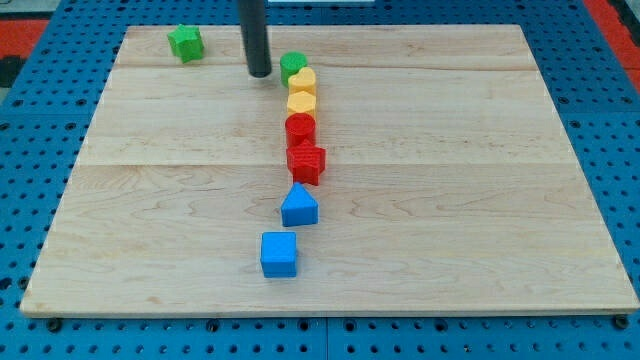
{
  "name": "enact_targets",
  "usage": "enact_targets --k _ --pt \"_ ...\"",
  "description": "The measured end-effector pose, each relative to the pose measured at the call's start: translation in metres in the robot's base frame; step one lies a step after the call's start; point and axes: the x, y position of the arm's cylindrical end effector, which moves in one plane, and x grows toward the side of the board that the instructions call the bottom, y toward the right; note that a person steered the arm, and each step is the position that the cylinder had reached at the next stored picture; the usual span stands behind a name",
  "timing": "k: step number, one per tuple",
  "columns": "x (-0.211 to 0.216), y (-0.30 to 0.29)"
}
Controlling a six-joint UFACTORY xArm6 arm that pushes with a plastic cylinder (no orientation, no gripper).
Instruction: Slide the green star to the top right of the green circle
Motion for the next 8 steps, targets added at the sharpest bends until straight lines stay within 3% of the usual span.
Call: enact_targets --k 2,3,4,5,6,7,8 --pt "-0.017 0.015" --pt "0.010 -0.041" --pt "0.020 -0.147" --pt "-0.024 -0.207" --pt "-0.056 -0.216" --pt "-0.063 -0.189" --pt "-0.036 -0.098"
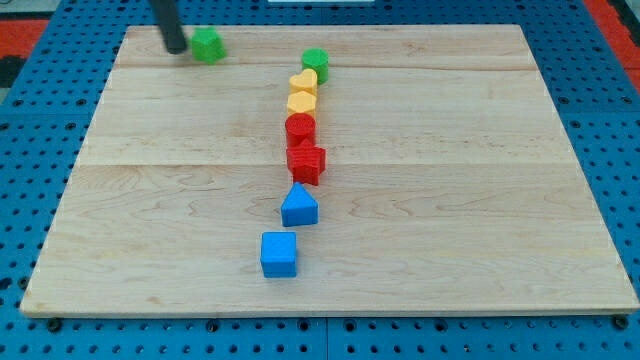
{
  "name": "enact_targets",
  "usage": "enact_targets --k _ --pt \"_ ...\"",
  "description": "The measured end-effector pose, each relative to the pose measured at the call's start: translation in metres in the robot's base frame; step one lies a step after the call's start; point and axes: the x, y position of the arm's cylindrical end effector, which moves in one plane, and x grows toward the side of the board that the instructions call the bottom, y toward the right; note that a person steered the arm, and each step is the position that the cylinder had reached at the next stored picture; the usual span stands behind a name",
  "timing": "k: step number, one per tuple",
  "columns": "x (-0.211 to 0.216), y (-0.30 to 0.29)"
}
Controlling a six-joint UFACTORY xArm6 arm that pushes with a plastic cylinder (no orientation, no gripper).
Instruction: Slide the green star to the top right of the green circle
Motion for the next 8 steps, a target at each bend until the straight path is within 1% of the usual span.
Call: enact_targets --k 1,2,3,4,5,6,8 --pt "0.001 0.058" --pt "-0.002 -0.006" --pt "-0.028 0.028" --pt "-0.037 0.074" --pt "-0.037 0.109" --pt "-0.037 0.115" --pt "-0.054 0.119"
